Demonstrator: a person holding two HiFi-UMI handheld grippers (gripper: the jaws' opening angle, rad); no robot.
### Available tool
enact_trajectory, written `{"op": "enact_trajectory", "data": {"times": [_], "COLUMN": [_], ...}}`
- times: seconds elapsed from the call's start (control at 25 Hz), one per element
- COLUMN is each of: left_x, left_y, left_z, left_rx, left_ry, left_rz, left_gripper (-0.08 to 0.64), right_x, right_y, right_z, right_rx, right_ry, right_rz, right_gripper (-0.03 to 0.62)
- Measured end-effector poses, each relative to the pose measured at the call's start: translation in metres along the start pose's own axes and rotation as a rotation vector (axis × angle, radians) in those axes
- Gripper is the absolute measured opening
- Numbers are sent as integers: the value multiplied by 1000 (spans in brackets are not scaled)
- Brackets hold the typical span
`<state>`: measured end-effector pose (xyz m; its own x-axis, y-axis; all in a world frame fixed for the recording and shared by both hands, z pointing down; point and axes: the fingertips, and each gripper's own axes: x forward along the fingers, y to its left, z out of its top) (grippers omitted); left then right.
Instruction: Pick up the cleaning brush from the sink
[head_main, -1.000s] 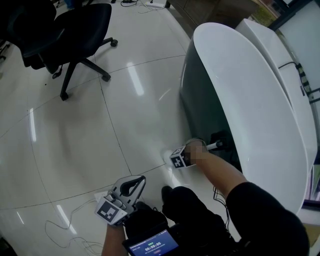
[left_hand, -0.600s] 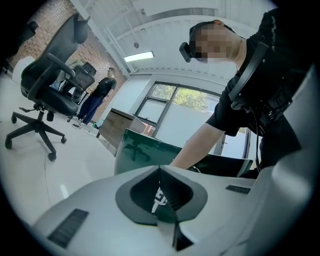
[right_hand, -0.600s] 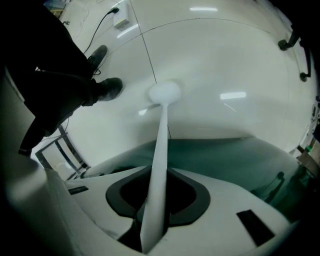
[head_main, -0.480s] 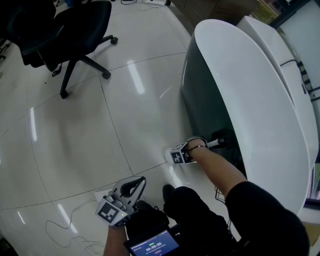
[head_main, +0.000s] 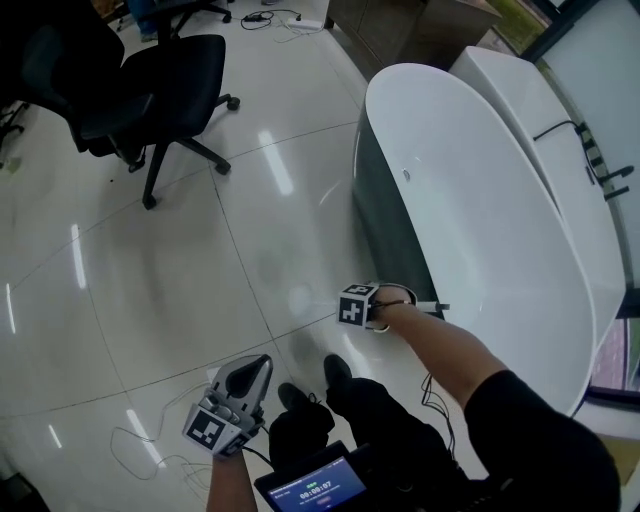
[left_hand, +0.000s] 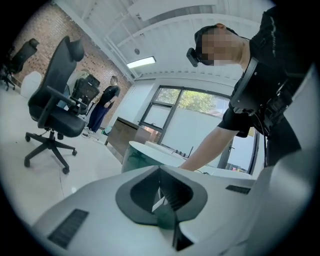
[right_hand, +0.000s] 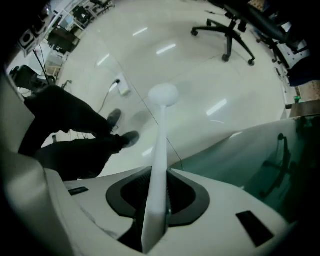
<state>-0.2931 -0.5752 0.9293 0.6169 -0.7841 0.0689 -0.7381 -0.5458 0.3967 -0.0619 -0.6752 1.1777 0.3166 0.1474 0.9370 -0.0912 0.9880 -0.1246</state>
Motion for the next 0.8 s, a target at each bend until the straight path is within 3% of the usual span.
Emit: {"op": "enact_trajectory", "data": {"times": [0.2, 0.28, 0.4, 0.52, 0.64, 0.8], "left_x": [-54, -88, -157, -251, -359, -484], "left_y": [-188, -264, -377, -477, -561, -688], "left_z": [252, 325, 404, 448, 448, 429], "left_rx": [66, 115, 171, 198, 193, 207], "left_ry": [10, 3, -16, -34, -75, -72], "left_rz": [30, 43, 80, 217, 364, 383], "left_gripper": [-11, -11, -11, -11, -11, -11], "right_x": [-282, -374, -496, -590, -650, -706], "right_y": [96, 147, 256, 380, 522, 722], "right_z": [-113, -154, -204, -265, -313, -360], "right_rx": [87, 142, 231, 331, 397, 441], "right_ry": [-244, -370, -606, -805, -969, -1204], "right_rz": [1, -8, 27, -13, -99, -134], "right_gripper": [75, 75, 75, 75, 75, 75]}}
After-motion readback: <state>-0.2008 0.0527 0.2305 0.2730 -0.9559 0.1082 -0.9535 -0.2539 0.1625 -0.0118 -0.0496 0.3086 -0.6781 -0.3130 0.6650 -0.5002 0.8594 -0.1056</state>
